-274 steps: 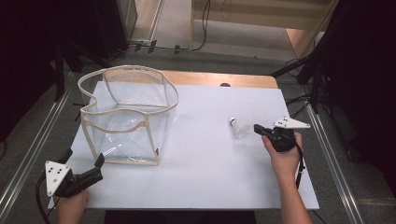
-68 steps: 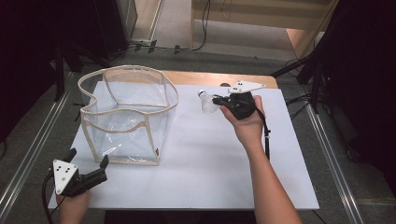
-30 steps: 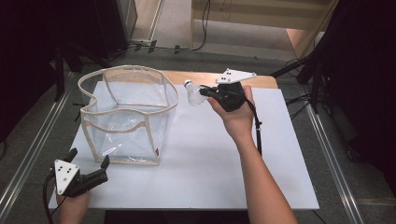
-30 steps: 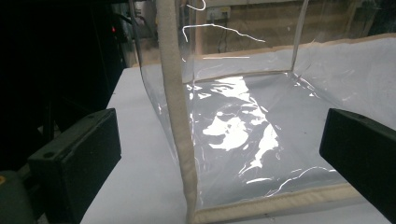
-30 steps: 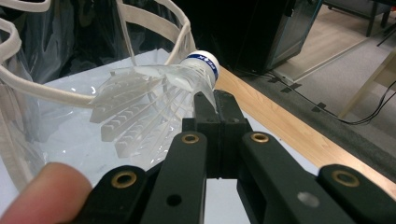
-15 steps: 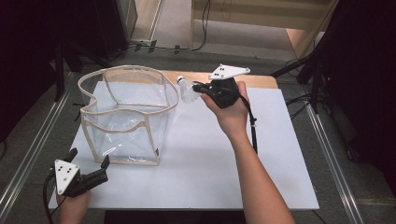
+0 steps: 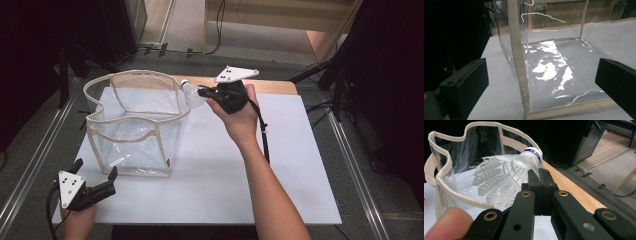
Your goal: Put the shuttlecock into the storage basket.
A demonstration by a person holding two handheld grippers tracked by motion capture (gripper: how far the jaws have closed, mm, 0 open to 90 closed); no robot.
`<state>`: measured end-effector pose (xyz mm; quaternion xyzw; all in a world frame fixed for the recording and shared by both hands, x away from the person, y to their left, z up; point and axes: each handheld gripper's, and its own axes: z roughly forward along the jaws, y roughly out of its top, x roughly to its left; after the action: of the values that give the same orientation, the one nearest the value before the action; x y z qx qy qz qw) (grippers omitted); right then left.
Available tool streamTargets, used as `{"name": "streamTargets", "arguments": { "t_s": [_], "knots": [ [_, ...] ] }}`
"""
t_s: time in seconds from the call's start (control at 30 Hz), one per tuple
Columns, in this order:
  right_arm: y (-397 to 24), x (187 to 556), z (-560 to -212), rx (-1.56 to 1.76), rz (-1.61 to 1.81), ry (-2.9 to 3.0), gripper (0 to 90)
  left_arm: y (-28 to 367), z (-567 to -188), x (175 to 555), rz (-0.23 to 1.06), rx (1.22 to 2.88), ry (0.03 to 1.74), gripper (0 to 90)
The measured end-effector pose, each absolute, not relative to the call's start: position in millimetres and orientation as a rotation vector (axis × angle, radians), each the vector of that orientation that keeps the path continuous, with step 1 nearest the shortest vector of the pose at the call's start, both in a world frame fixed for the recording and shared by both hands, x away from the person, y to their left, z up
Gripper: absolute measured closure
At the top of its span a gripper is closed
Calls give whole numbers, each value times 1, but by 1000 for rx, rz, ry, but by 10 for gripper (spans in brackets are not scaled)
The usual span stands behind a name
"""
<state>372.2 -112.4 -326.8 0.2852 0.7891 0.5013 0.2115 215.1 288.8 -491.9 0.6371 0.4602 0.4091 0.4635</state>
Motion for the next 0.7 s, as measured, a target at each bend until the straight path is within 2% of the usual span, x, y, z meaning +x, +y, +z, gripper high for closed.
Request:
{"name": "streamTargets", "arguments": {
  "t_s": [0.7],
  "knots": [
    [-83, 376, -327, 758, 1433, 2213, 881, 289, -492, 215, 1003, 1570, 1127, 0]
  ]
}}
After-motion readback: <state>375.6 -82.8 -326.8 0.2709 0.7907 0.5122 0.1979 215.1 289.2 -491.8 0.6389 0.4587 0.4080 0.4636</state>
